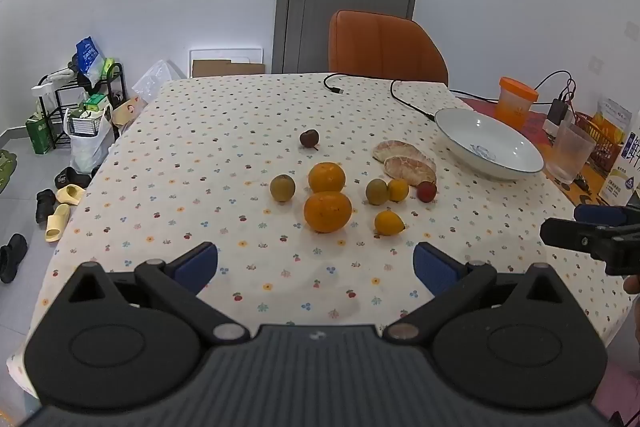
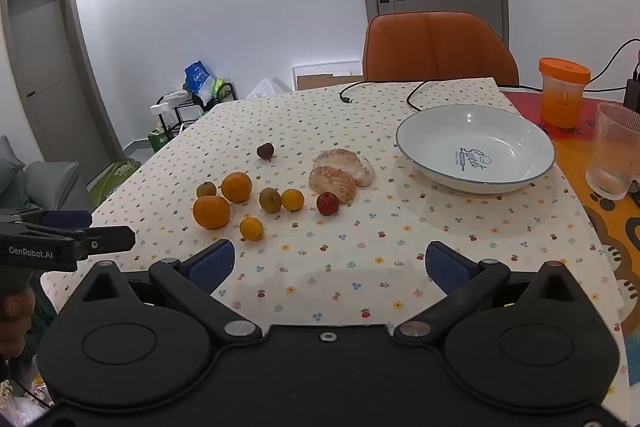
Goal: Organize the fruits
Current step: 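Move left tool to the large orange while right tool approaches the red plum, then close left tool on the large orange while right tool grasps the red plum, then carry both fruits over the white bowl and open both tools to drop them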
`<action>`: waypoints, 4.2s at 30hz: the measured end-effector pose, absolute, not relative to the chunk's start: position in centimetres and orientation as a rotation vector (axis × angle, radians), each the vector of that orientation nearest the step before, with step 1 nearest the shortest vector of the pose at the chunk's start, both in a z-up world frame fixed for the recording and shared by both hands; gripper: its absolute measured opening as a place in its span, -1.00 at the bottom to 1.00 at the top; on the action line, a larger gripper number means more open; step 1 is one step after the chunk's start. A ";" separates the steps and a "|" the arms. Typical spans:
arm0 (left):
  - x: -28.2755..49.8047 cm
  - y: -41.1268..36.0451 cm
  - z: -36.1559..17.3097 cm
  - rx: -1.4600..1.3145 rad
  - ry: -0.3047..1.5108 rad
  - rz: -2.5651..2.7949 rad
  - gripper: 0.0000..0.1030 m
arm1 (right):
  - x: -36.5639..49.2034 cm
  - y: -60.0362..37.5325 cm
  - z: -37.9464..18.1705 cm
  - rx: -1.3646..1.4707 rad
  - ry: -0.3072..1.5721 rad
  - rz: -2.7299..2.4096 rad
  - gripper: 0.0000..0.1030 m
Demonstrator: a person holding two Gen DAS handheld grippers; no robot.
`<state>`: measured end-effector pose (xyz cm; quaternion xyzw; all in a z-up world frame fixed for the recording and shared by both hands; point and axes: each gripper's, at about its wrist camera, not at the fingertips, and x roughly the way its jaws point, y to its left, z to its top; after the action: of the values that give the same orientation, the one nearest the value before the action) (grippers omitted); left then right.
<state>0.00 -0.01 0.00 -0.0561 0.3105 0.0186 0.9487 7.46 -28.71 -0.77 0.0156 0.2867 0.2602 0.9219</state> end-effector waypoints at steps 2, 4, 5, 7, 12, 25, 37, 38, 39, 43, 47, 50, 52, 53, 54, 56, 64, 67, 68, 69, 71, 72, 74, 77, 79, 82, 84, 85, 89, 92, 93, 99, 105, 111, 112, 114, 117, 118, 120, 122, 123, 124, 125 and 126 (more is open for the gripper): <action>0.0 0.0 0.0 -0.114 0.632 0.038 1.00 | 7.5 -28.7 -0.8 0.031 0.591 0.534 1.00; 0.0 0.0 0.0 -0.114 0.632 0.037 1.00 | 7.5 -28.7 -0.8 0.031 0.591 0.534 1.00; 0.0 0.0 0.0 -0.115 0.633 0.039 1.00 | 7.5 -28.7 -0.8 0.031 0.590 0.534 1.00; 0.0 0.0 0.0 -0.114 0.633 0.037 1.00 | 7.4 -28.7 -0.8 0.030 0.590 0.535 1.00; -0.1 0.0 0.1 -0.113 0.632 0.036 1.00 | 7.5 -28.7 -0.8 0.030 0.595 0.534 1.00; 0.4 0.0 -0.3 -0.098 0.631 0.042 1.00 | 7.8 -28.8 -1.1 0.035 0.605 0.537 1.00; 2.2 0.6 -1.4 -0.116 0.604 0.041 0.99 | 9.6 -28.8 -1.7 0.069 0.601 0.568 1.00; 2.4 0.8 -1.6 -0.123 0.605 0.037 0.96 | 9.8 -28.8 -1.9 0.076 0.597 0.567 1.00; 2.6 0.9 -1.8 -0.128 0.605 0.033 0.96 | 9.9 -28.8 -2.1 0.079 0.593 0.566 1.00; 3.4 0.8 -2.4 -0.125 0.594 0.031 0.94 | 10.6 -28.5 -2.7 0.089 0.591 0.579 0.98; 4.4 0.6 -2.9 -0.141 0.596 0.025 0.77 | 11.6 -28.2 -3.4 0.102 0.605 0.579 0.79; 5.1 0.5 -3.3 -0.153 0.602 0.016 0.66 | 12.3 -28.1 -4.0 0.126 0.619 0.587 0.75; 5.7 0.4 -3.6 -0.163 0.607 0.016 0.58 | 12.7 -28.0 -4.3 0.134 0.623 0.596 0.67; 5.9 0.3 -3.7 -0.163 0.611 0.017 0.52 | 12.9 -28.0 -4.4 0.135 0.624 0.599 0.63; 6.2 0.3 -3.8 -0.163 0.614 0.019 0.48 | 13.1 -27.9 -4.5 0.137 0.625 0.602 0.62; 6.7 0.2 -4.1 -0.164 0.623 0.023 0.37 | 13.4 -27.7 -4.7 0.137 0.628 0.600 0.53; 8.4 0.0 -5.0 -0.167 0.644 0.021 0.19 | 14.9 -26.8 -5.3 0.116 0.635 0.595 0.43; 9.0 -0.1 -5.3 -0.171 0.647 0.023 0.11 | 15.5 -26.6 -5.5 0.117 0.642 0.599 0.39; 9.2 -0.1 -5.4 -0.174 0.647 0.026 0.05 | 15.6 -26.5 -5.6 0.117 0.644 0.601 0.37; 9.4 0.0 -5.5 -0.179 0.650 0.027 0.00 | 15.8 -26.4 -5.6 0.117 0.646 0.602 0.37; 9.8 0.1 -5.8 -0.196 0.655 0.020 -0.19 | 16.1 -26.2 -5.7 0.118 0.649 0.607 0.37; 9.9 0.1 -5.8 -0.202 0.654 0.022 -0.19 | 16.2 -26.1 -5.8 0.118 0.649 0.610 0.37; 10.1 0.1 -5.7 -0.201 0.648 0.036 -0.20 | 16.6 -26.0 -5.9 0.119 0.651 0.614 0.36; 10.3 0.2 -5.7 -0.213 0.647 0.045 -0.20 | 17.1 -25.6 -6.0 0.117 0.655 0.623 0.25; 10.3 0.3 -5.7 -0.218 0.645 0.053 -0.20 | 17.4 -25.3 -6.0 0.114 0.656 0.627 0.23; 10.3 0.4 -5.7 -0.217 0.642 0.058 -0.20 | 18.1 -25.0 -6.1 0.119 0.663 0.630 0.23; 10.3 0.6 -5.7 -0.223 0.640 0.063 -0.20 | 18.6 -24.8 -6.2 0.116 0.669 0.631 0.19; 10.3 0.7 -5.6 -0.226 0.639 0.067 -0.20 | 18.8 -24.6 -6.2 0.113 0.675 0.633 0.14; 10.3 1.3 -5.6 -0.237 0.636 0.082 -0.20 | 19.5 -23.9 -6.6 0.105 0.694 0.644 0.07; 10.3 1.6 -5.6 -0.240 0.638 0.090 -0.20 | 19.8 -23.3 -6.6 0.096 0.692 0.649 0.04; 10.3 1.7 -5.6 -0.242 0.638 0.092 -0.20 | 20.0 -23.2 -6.6 0.094 0.692 0.652 0.03; 10.1 1.6 -5.5 -0.240 0.635 0.096 -0.20 | 20.4 -22.5 -6.7 0.066 0.683 0.637 -0.48; 10.2 0.4 -4.9 -0.221 0.620 0.077 -0.20 | 20.4 -24.0 -6.7 0.120 0.690 0.646 -0.58; 10.6 -1.2 -4.3 -0.196 0.612 0.047 -0.20 | 19.6 -25.5 -6.0 0.136 0.658 0.636 -0.58; 10.7 -1.5 -4.1 -0.192 0.608 0.041 -0.20 | 19.5 -25.8 -5.8 0.141 0.652 0.632 -0.58; 10.9 -2.2 -3.9 -0.185 0.598 0.032 -0.20 | 19.5 -26.4 -5.5 0.151 0.639 0.626 -0.58; 11.4 -3.3 -3.6 -0.178 0.592 0.012 -0.20 | 19.3 -27.4 -4.9 0.159 0.616 0.615 -0.58; 11.6 -3.8 -3.6 -0.173 0.590 0.002 -0.20 | 19.3 -27.8 -4.7 0.159 0.609 0.611 -0.58; 12.0 -4.6 -3.5 -0.165 0.591 -0.013 -0.20 | 19.3 -28.4 -4.4 0.155 0.597 0.603 -0.58; 12.3 -5.4 -3.5 -0.158 0.594 -0.027 -0.20 | 19.4 -29.2 -4.2 0.154 0.585 0.588 -0.58; 12.5 -5.8 -3.5 -0.152 0.595 -0.035 -0.20 | 19.4 -29.5 -4.1 0.157 0.580 0.580 -0.58; 12.6 -6.1 -3.4 -0.147 0.595 -0.040 -0.20 | 19.5 -30.0 -4.1 0.162 0.576 0.573 -0.58; 12.8 -6.5 -3.4 -0.141 0.595 -0.047 -0.20 | 19.6 -30.4 -4.0 0.166 0.573 0.564 -0.58; 13.0 -6.9 -3.4 -0.135 0.595 -0.053 -0.20 | 19.7 -30.8 -4.0 0.167 0.569 0.555 -0.58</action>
<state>13.03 -6.86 -3.39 -0.0665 0.2929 -0.0262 0.9535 19.68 -30.83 -4.02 0.0812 0.2766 0.2701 0.9187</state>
